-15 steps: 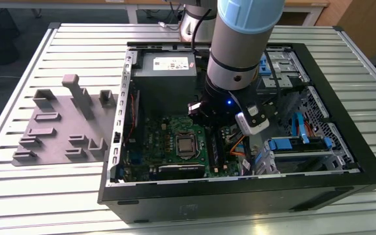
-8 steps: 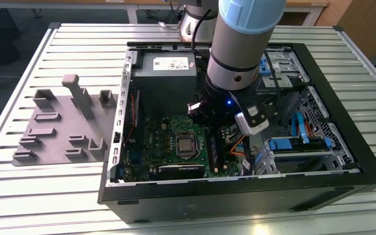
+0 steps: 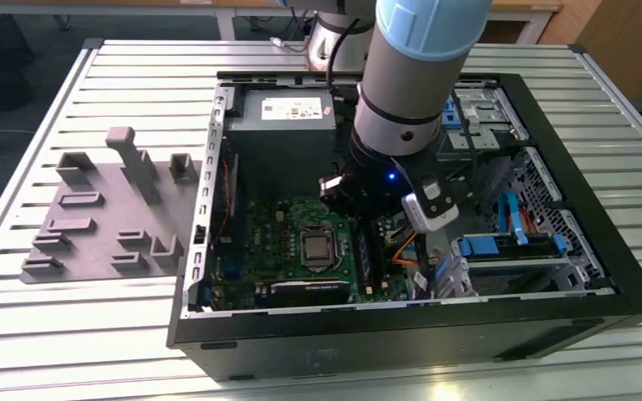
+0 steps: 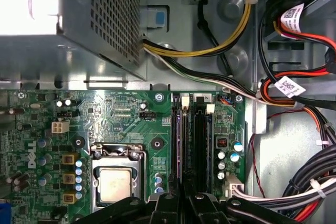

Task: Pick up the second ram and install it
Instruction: 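Insert the second ram into the second slot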

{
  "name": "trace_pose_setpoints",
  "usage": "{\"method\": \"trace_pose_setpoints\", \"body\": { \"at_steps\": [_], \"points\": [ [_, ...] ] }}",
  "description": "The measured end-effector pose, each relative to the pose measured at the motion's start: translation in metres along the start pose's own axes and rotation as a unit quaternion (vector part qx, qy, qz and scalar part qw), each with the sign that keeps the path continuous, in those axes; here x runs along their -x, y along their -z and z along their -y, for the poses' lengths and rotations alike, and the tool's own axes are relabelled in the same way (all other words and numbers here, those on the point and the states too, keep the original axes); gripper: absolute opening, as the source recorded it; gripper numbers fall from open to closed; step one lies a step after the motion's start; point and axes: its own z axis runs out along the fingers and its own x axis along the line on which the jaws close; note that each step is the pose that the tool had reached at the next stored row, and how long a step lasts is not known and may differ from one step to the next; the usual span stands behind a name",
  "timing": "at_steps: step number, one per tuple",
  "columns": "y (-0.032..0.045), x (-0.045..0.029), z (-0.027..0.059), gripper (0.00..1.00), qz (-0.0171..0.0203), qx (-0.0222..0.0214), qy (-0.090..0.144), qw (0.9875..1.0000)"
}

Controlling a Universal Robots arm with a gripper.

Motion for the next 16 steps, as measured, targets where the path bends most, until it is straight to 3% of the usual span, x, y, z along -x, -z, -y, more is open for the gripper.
{"method": "trace_pose_setpoints", "body": {
  "at_steps": [16],
  "points": [
    [-0.0044, 0.0022, 0.0001, 0.14, 0.0, 0.0001, 0.0, 1.0]
  ]
}}
